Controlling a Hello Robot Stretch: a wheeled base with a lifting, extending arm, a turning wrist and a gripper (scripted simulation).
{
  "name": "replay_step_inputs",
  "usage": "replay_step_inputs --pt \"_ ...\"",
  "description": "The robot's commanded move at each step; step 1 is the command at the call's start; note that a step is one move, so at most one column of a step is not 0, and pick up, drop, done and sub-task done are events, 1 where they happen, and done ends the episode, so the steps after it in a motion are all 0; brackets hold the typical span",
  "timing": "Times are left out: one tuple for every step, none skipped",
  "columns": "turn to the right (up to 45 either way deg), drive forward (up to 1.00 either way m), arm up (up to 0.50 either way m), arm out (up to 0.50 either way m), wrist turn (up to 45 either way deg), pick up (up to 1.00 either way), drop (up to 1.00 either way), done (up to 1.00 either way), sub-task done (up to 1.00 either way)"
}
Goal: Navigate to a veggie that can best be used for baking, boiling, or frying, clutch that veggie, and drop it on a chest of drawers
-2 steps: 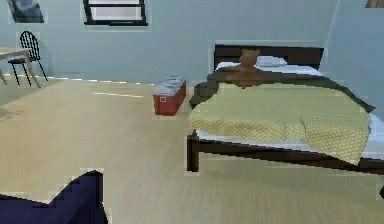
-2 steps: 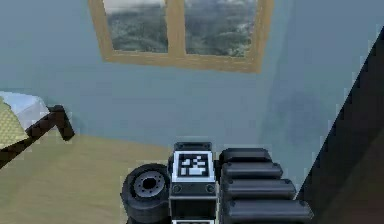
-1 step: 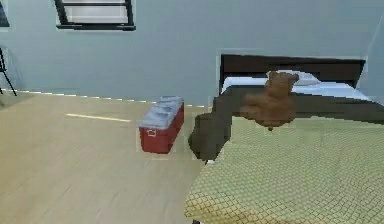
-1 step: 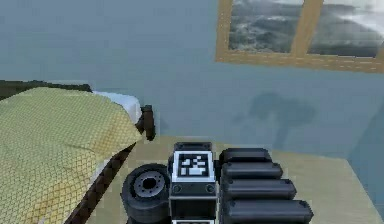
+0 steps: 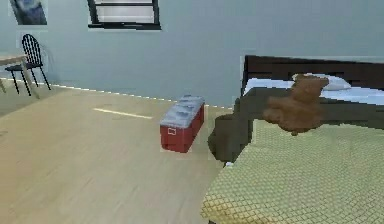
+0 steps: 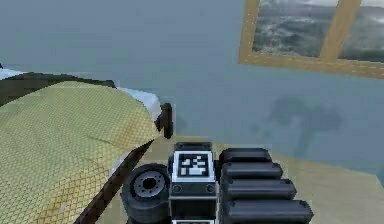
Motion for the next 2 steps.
replay_step_inputs --pt "0.0 0.3 0.0 0.0 0.0 0.0 0.0 0.0 0.0" --pt "-45.0 0.0 0.0 0.0 0.0 0.0 0.0 0.0 0.0"
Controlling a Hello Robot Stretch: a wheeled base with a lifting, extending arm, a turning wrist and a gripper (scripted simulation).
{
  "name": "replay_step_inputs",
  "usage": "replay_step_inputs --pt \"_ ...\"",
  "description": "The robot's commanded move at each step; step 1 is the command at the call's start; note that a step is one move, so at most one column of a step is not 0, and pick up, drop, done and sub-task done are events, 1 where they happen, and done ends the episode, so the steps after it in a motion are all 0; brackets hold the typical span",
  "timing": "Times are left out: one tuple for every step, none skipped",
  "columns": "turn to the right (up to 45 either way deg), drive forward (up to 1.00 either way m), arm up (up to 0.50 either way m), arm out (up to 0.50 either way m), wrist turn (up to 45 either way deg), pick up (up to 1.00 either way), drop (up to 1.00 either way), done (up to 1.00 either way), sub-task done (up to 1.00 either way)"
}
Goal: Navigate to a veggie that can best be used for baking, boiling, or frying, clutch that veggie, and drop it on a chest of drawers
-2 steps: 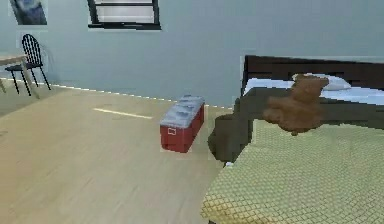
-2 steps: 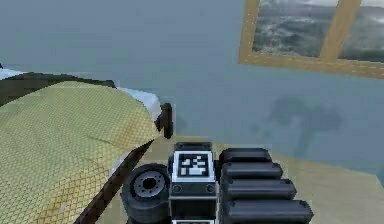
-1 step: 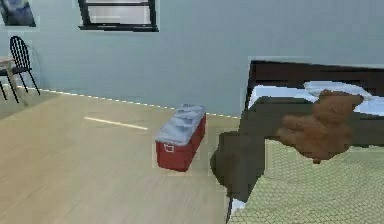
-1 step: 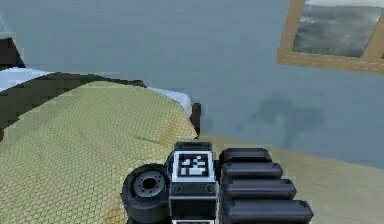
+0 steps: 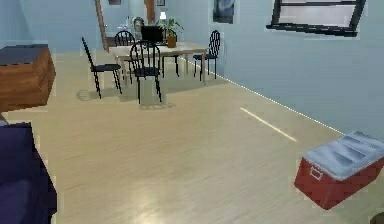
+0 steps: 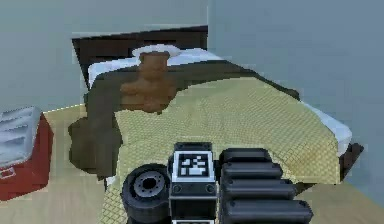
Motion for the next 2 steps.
replay_step_inputs --pt "-27.0 0.0 0.0 0.0 0.0 0.0 0.0 0.0 0.0" --pt "0.0 1.0 0.0 0.0 0.0 0.0 0.0 0.0 0.0"
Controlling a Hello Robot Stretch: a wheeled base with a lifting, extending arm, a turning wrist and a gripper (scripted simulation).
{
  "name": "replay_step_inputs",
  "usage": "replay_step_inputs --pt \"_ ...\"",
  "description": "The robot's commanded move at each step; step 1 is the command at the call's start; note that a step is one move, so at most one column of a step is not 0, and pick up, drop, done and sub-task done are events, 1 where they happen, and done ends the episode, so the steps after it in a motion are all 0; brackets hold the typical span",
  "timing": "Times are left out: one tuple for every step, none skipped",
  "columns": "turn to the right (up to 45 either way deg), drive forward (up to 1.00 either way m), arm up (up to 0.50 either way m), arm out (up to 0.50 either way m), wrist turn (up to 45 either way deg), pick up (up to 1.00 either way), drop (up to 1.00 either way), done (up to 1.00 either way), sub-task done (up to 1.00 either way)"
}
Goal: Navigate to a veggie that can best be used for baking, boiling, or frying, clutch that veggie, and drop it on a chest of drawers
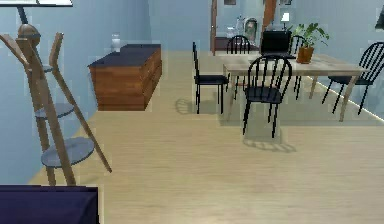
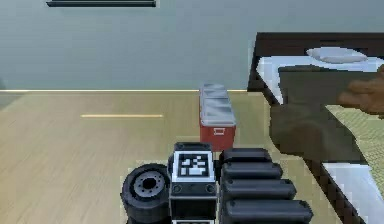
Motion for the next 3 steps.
replay_step_inputs --pt "-3.0 0.0 0.0 0.0 0.0 0.0 0.0 0.0 0.0" --pt "45.0 0.0 0.0 0.0 0.0 0.0 0.0 0.0 0.0" --pt "45.0 0.0 0.0 0.0 0.0 0.0 0.0 0.0 0.0"
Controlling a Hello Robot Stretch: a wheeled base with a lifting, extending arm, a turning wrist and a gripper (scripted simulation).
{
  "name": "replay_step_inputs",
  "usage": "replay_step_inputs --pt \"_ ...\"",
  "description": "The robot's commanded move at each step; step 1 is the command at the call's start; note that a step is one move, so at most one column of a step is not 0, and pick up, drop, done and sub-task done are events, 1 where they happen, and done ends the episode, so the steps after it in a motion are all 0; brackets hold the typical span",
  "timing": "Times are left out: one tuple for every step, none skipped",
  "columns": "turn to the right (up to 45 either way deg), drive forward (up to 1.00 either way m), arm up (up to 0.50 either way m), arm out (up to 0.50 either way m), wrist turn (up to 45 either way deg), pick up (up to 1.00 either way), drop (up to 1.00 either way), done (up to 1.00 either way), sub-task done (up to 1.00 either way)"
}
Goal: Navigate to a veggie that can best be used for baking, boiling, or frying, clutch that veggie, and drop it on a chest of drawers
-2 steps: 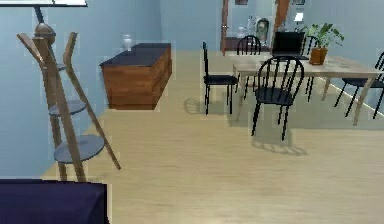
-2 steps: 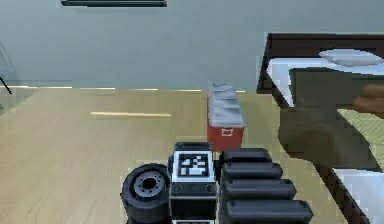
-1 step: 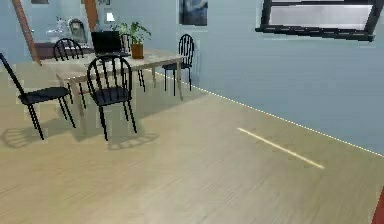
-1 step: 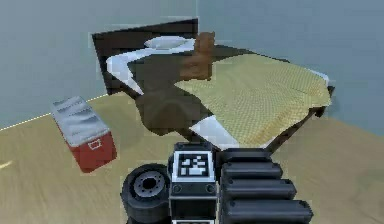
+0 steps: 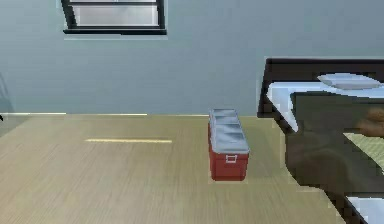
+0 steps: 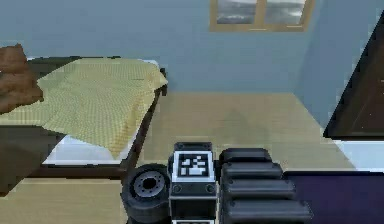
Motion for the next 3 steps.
replay_step_inputs --pt "0.0 0.1 0.0 0.0 0.0 0.0 0.0 0.0 0.0" --pt "-45.0 0.0 0.0 0.0 0.0 0.0 0.0 0.0 0.0" --pt "-39.0 0.0 0.0 0.0 0.0 0.0 0.0 0.0 0.0"
